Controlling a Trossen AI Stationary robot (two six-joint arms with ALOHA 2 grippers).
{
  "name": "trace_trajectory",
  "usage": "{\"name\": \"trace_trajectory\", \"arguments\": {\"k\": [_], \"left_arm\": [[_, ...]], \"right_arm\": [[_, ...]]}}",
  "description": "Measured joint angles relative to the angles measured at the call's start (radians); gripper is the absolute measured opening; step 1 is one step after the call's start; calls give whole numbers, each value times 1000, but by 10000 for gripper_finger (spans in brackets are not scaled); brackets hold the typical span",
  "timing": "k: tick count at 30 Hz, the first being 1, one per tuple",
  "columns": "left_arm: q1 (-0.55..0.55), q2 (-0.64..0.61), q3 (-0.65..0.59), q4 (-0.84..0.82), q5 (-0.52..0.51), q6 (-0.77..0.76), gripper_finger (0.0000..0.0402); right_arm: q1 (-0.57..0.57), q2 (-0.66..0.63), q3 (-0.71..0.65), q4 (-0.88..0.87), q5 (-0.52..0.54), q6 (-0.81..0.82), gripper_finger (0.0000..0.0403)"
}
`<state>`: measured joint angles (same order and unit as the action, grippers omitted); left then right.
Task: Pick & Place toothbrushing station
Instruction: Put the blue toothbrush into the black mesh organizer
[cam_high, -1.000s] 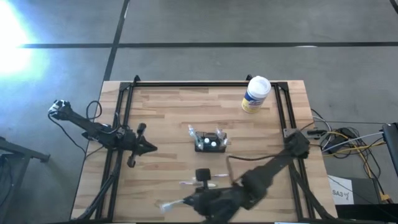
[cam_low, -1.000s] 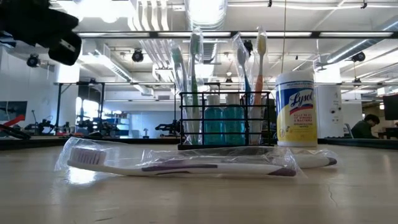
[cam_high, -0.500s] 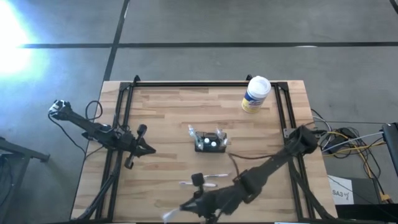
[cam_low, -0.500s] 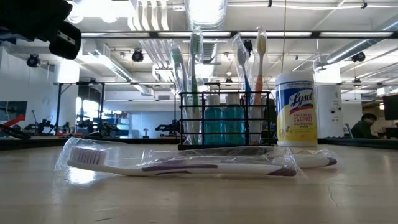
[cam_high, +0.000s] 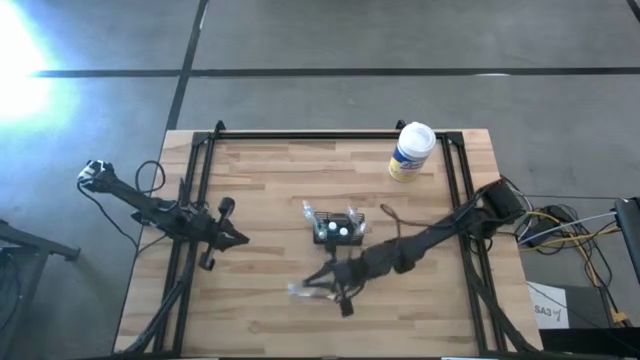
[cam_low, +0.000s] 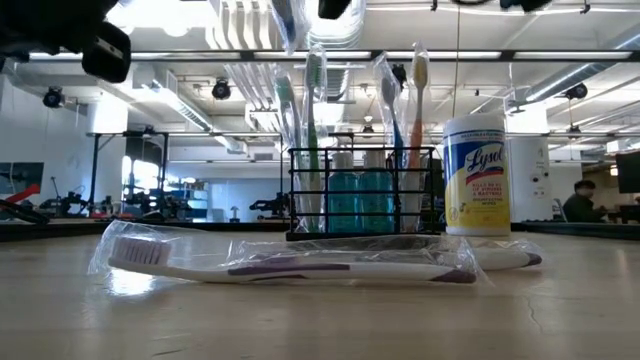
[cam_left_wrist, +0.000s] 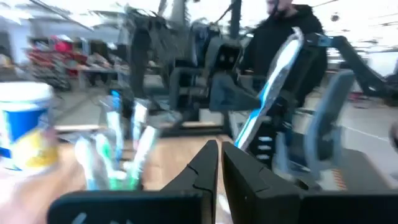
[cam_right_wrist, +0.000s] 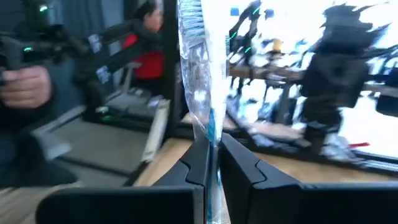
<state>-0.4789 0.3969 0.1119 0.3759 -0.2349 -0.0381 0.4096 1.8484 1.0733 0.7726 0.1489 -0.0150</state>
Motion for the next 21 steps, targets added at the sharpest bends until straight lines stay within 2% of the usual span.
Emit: {"name": "trace_trajectory", "arguments": {"k": [4, 7, 14, 17, 21], "left_arm": [[1, 0, 38, 9, -70, 49, 26], [14, 18, 73, 10, -118, 67, 26], [56, 152, 146, 4, -108, 112, 33], [70, 213, 152, 11, -97, 144, 63], [76, 274, 176, 9, -53, 117, 132]], "right_arm": [[-38, -33, -119, 171, 17, -40, 20], [-62, -29, -176, 235, 47, -54, 20], [-112, -29, -216, 301, 56, -83, 20], [-118, -29, -215, 313, 54, -98, 20], [-127, -29, -216, 327, 53, -100, 20]]}}
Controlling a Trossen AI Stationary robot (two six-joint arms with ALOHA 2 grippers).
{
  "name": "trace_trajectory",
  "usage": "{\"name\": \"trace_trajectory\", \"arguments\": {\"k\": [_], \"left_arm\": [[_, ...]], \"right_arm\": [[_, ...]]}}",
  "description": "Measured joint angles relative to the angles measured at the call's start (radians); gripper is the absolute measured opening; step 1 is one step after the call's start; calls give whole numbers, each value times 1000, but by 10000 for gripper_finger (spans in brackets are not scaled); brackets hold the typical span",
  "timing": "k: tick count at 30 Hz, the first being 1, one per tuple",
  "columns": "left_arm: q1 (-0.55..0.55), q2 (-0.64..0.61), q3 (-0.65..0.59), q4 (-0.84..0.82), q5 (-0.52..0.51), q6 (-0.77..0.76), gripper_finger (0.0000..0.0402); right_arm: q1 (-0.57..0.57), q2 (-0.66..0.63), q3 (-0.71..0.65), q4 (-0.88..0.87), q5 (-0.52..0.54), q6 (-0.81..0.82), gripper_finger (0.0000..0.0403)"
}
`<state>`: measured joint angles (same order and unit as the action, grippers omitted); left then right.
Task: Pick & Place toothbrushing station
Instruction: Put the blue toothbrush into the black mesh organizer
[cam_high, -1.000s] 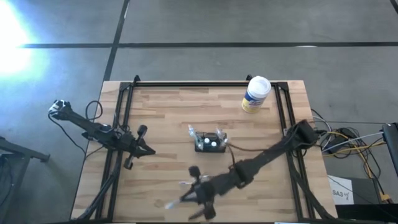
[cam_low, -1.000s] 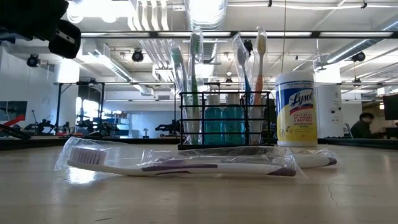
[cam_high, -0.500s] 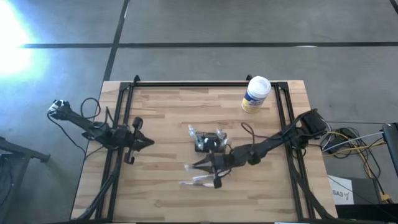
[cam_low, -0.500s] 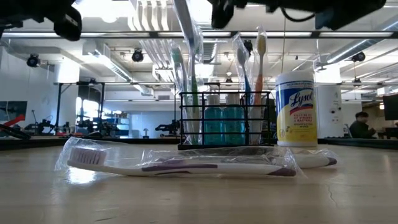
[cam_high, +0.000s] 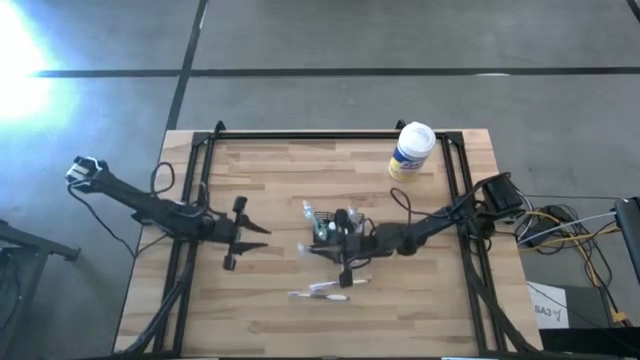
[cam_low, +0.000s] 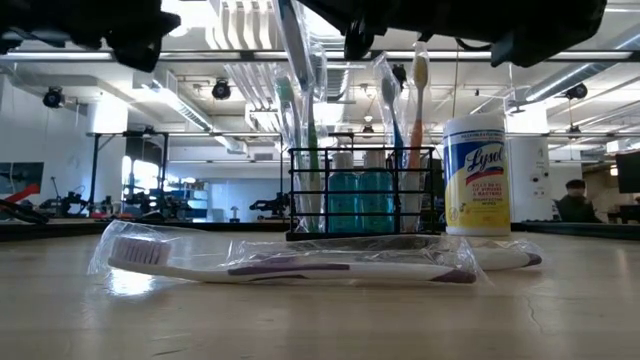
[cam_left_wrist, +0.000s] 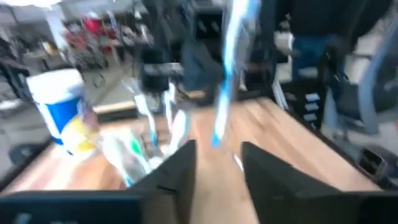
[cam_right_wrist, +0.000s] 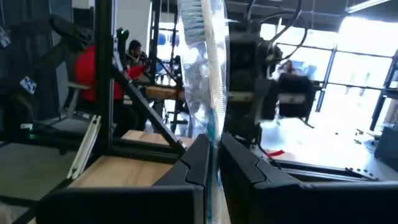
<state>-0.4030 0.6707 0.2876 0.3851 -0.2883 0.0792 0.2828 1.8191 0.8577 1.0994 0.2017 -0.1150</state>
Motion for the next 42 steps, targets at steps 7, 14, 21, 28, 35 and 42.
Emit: {"name": "trace_trajectory", "arguments": {"k": [7, 14, 21, 28, 35, 42], "left_arm": [[0, 119, 129, 9, -7, -58, 239], [0, 272, 270, 5, -8, -27, 250], [0, 380, 368, 2, -8, -29, 250], [0, 428, 415, 5, -3, -42, 250], [5, 455, 414, 15, -12, -60, 244], [18, 454, 417, 34, -25, -56, 170]], "right_arm": [[0, 0, 26, 9, 0, -10, 20], [0, 0, 61, -12, 5, -15, 20], [0, 0, 88, -66, 10, -1, 20], [0, 1, 93, -100, 21, -7, 20], [-1, 1, 96, -101, 37, -9, 20], [0, 1, 118, -123, 37, -13, 20]]}}
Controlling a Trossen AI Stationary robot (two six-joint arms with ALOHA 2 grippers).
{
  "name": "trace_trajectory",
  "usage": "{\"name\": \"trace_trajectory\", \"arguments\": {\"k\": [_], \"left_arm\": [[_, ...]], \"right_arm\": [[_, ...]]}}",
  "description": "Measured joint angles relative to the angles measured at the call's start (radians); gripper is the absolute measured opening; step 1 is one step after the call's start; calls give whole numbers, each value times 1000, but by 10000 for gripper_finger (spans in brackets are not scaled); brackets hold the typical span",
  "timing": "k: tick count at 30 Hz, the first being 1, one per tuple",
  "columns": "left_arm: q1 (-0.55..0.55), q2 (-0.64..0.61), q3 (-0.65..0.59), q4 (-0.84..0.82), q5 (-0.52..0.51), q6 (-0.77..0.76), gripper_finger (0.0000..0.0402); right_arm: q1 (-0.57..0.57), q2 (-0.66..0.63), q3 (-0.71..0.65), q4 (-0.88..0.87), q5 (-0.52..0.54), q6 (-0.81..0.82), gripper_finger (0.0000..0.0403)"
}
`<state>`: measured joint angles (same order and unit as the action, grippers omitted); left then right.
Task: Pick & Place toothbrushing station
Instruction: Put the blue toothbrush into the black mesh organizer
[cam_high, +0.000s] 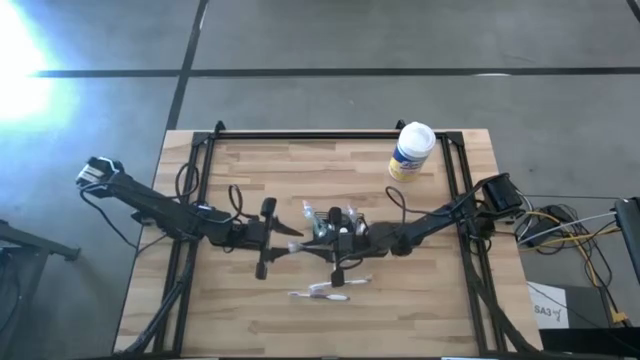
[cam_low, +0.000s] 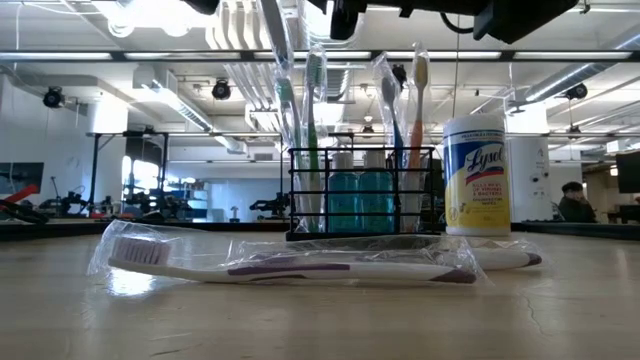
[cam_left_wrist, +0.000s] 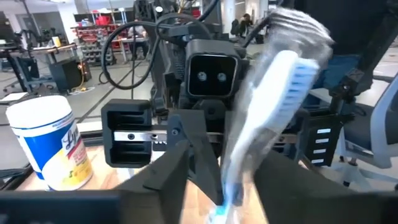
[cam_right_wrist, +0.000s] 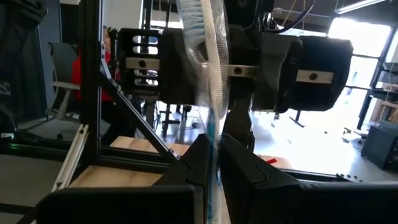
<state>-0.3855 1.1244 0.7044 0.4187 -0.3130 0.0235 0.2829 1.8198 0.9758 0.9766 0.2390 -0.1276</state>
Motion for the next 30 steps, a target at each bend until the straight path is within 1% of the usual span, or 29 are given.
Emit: {"name": "trace_trajectory", "arguments": {"k": [2, 6, 7, 10, 12, 14, 16, 18, 22, 25, 28, 30], "left_arm": [[0, 0, 1, 0, 0, 2, 128], [0, 0, 2, -1, 18, 41, 33], [0, 0, 2, 0, 23, 53, 21], [0, 0, 2, -1, 28, 62, 22], [1, 0, 2, -1, 42, 66, 27], [1, -2, 2, -1, 65, 92, 25], [-4, -8, 2, -4, 97, 120, 16], [-14, -20, 2, -21, 108, 134, 16], [-23, -71, -2, -104, 121, 124, 16], [-31, -115, -5, -163, 121, 113, 19], [-35, -163, -5, -245, 102, 105, 16], [-36, -200, -5, -336, 49, 81, 16]], "right_arm": [[-1, 0, 3, -3, 0, -3, 20], [-5, 0, 3, -3, -1, 5, 20], [-5, 0, 3, -4, 0, 11, 20], [-6, 0, 3, -5, -1, 19, 20], [-6, 0, 3, -5, -3, 56, 27], [-6, 0, 4, -5, -6, 59, 43], [-4, 0, 4, -4, -8, 50, 67], [-3, 0, 4, -1, -8, 55, 93], [-5, -7, 4, -5, 1, 71, 147], [-5, -24, 3, -9, 3, 86, 177], [-1, -67, 0, -73, 2, 164, 191], [10, -113, -1, -154, 0, 195, 189]]}}
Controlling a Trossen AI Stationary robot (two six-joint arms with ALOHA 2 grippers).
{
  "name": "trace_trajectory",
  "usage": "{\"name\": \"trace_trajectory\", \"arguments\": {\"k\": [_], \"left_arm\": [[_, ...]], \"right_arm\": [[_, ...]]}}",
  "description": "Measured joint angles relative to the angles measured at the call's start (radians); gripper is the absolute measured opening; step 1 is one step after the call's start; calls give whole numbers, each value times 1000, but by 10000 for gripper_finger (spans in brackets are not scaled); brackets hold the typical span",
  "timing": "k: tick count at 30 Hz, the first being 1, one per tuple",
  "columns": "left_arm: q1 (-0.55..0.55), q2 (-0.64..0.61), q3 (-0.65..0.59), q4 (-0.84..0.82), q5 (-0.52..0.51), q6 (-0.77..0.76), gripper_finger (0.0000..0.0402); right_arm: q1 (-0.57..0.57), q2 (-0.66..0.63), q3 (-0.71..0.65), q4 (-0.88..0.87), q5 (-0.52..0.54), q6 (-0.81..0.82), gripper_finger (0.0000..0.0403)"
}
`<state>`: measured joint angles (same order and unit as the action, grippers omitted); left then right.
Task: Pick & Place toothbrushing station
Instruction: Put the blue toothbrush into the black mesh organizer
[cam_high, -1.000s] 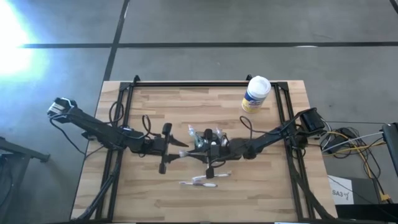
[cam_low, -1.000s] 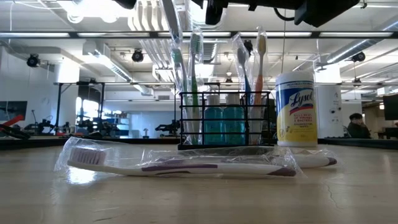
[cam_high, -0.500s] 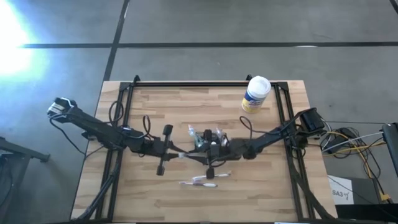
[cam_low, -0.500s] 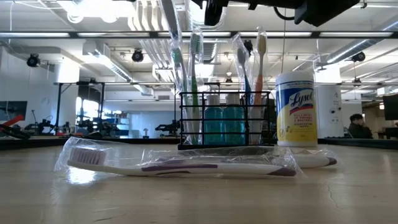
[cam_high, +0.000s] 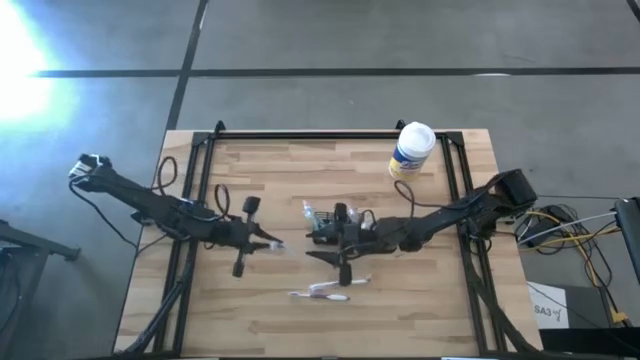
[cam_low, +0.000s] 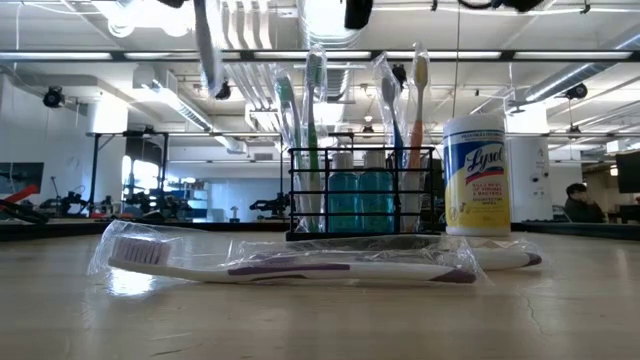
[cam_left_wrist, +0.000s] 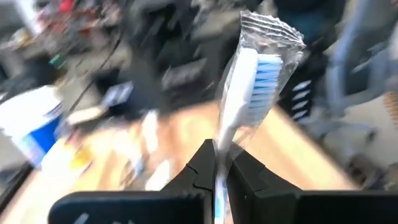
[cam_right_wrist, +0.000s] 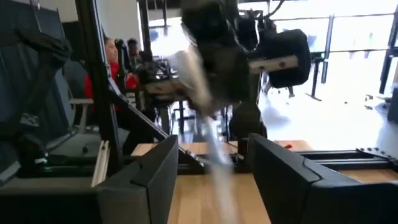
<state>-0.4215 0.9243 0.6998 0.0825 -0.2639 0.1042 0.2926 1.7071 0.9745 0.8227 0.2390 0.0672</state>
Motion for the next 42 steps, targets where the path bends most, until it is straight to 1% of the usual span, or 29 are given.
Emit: {"name": "trace_trajectory", "arguments": {"k": [2, 4, 5, 6, 7, 8, 10, 11, 13, 15, 18, 20, 22, 25, 27, 29, 31, 34, 39, 42], "left_arm": [[1, -42, 0, -113, -76, -21, 17], [2, -83, -6, -200, -165, -35, 18], [5, -103, -19, -212, -215, -35, 19], [15, -124, -37, -205, -244, -30, 19], [32, -147, -57, -185, -243, -21, 18], [58, -167, -78, -156, -216, -9, 17], [134, -204, -117, -76, -92, 0, 16], [177, -218, -140, -24, -22, -1, 16], [284, -234, -183, 75, 123, -12, 16], [405, -227, -213, 136, 276, -34, 16], [582, -194, -234, 179, 476, -67, 16], [680, -169, -238, 224, 567, -85, 16], [758, -140, -240, 281, 632, -102, 16], [847, -87, -236, 337, 728, -115, 16], [888, -44, -214, 337, 785, -114, 16], [902, 5, -191, 343, 823, -96, 16], [900, 60, -167, 370, 843, -68, 16], [893, 141, -118, 411, 874, -72, 17], [875, 267, -42, 415, 916, -77, 17], [860, 315, -15, 414, 965, -86, 16]], "right_arm": [[26, -53, 0, -88, 1, -18, 178], [61, -94, -5, -143, -1, -66, 157], [79, -112, -15, -148, -9, -105, 141], [94, -125, -26, -145, -23, -143, 124], [104, -140, -38, -131, -40, -167, 103], [108, -158, -50, -132, -60, -178, 81], [104, -204, -72, -157, -106, -201, 35], [101, -225, -88, -168, -115, -216, 22], [100, -256, -130, -178, -128, -233, 17], [102, -263, -183, -163, -132, -227, 12], [103, -257, -282, -34, -137, -217, 9], [93, -249, -356, 86, -134, -199, 8], [85, -236, -426, 184, -131, -176, 8], [87, -231, -498, 270, -132, -190, 8], [88, -232, -522, 272, -135, -219, 8], [83, -232, -538, 265, -124, -224, 8], [77, -235, -549, 269, -91, -228, 8], [62, -235, -561, 265, -64, -250, 8], [22, -253, -566, 266, -56, -258, 8], [7, -272, -565, 265, -56, -255, 8]]}}
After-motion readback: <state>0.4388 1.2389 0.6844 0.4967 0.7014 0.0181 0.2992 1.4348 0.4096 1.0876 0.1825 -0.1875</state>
